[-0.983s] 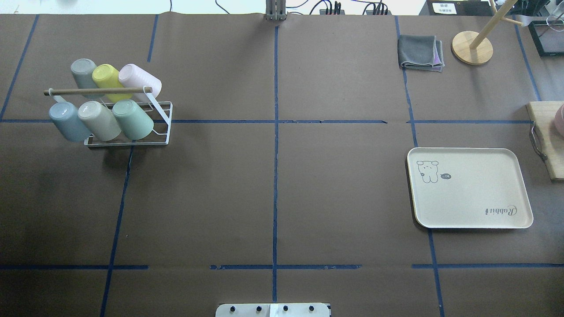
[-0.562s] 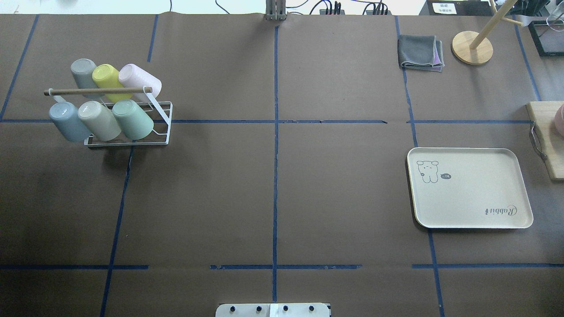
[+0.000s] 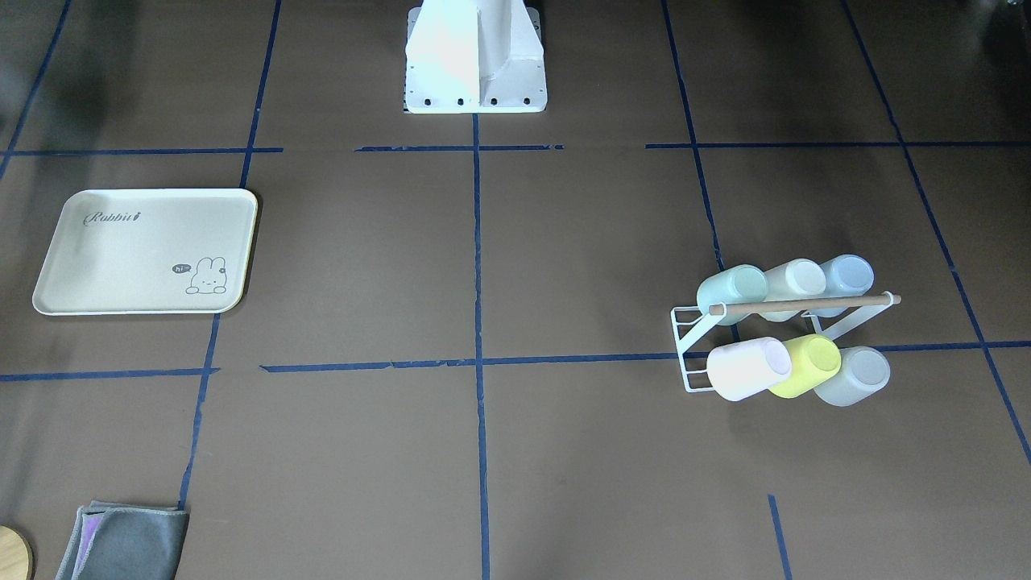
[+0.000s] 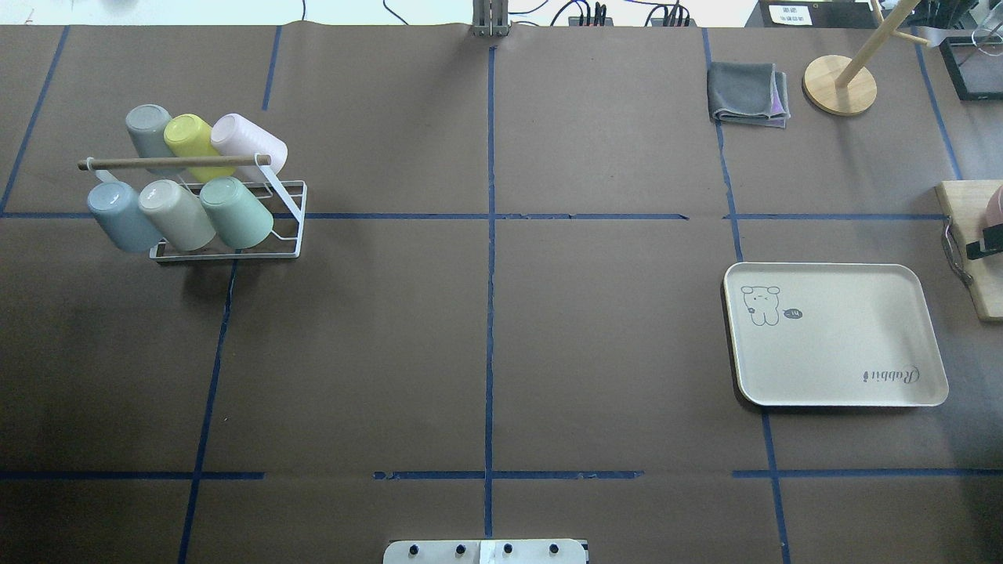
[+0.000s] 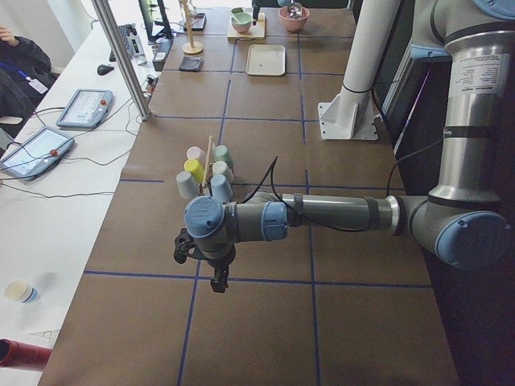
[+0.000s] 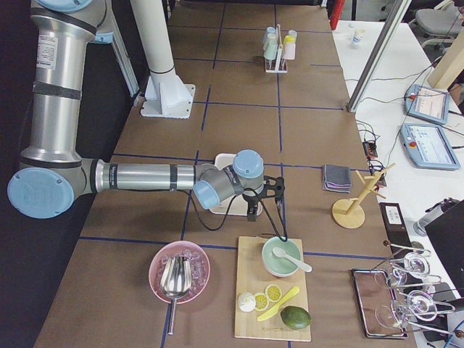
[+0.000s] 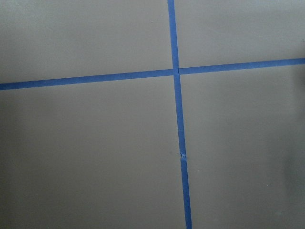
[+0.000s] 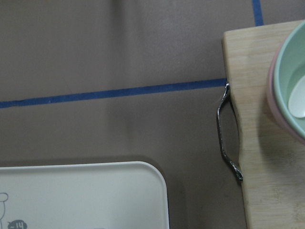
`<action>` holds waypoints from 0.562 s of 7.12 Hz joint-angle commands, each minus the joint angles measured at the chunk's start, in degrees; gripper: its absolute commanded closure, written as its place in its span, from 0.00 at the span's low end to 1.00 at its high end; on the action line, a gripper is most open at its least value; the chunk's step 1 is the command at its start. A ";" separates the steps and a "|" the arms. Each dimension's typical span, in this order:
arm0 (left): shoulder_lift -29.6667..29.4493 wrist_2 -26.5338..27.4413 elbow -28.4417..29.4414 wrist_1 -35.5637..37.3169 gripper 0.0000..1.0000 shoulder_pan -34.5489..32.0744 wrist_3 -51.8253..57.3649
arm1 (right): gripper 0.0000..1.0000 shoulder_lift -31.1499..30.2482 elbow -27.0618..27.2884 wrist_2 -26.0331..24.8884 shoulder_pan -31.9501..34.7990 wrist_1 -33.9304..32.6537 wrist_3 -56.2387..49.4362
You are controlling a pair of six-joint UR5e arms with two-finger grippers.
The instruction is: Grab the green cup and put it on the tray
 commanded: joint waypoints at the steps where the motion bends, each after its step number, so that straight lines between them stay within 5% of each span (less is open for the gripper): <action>1: 0.06 -0.03 -0.39 0.04 0.00 0.00 0.00 | 0.00 -1.50 -0.07 -2.26 -4.46 1.99 1.34; 4: 0.06 -0.03 -0.92 -0.04 0.00 0.00 0.00 | 0.00 -2.13 -1.12 -2.70 -8.68 2.07 3.00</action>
